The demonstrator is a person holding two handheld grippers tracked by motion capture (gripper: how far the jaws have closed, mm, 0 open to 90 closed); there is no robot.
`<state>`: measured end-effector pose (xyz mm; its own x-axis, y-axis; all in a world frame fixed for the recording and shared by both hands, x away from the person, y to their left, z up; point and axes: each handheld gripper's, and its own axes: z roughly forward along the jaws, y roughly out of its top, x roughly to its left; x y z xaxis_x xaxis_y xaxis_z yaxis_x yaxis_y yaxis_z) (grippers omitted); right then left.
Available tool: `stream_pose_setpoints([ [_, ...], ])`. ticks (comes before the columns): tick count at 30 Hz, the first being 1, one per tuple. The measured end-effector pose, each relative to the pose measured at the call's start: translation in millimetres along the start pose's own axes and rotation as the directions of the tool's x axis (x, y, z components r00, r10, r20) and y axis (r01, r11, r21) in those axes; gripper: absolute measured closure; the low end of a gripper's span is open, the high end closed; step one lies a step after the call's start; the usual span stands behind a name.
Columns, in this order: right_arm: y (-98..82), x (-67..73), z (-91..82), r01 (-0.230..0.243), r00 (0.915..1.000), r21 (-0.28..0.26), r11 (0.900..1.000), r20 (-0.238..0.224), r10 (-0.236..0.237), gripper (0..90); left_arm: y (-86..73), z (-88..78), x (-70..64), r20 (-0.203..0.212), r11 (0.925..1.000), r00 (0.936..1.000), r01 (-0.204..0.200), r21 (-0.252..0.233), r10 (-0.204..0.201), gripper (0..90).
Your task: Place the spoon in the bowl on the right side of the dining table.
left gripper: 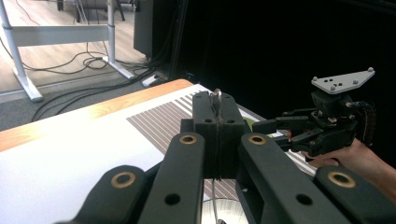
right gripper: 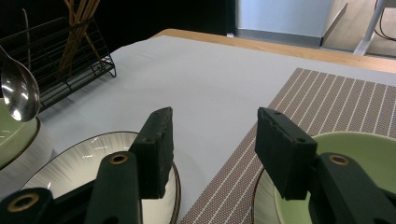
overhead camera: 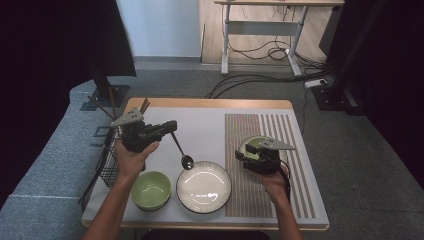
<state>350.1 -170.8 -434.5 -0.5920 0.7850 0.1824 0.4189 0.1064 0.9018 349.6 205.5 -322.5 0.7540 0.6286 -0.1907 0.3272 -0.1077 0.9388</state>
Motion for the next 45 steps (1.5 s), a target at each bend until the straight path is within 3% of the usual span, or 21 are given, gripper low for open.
stream_pose_setpoints([
  [29,-0.7,11.3,7.0,0.027,0.9995,0.015,1.000,-0.019,-0.026,47.7,-3.5,11.7,2.9,-0.010,0.9999,0.9999,0.011,0.002,-0.011,89.6],
  [37,-3.5,15.2,13.6,0.033,0.9993,0.034,0.999,-0.020,-0.033,47.8,-7.3,19.0,1.1,-0.002,0.9997,1.0000,0.003,0.024,-0.003,89.6],
  [45,-1.8,20.6,17.1,0.018,0.9990,0.024,1.000,-0.043,-0.017,48.0,-9.5,26.8,0.8,0.005,0.9997,0.9999,0.013,0.023,-0.013,89.6],
])
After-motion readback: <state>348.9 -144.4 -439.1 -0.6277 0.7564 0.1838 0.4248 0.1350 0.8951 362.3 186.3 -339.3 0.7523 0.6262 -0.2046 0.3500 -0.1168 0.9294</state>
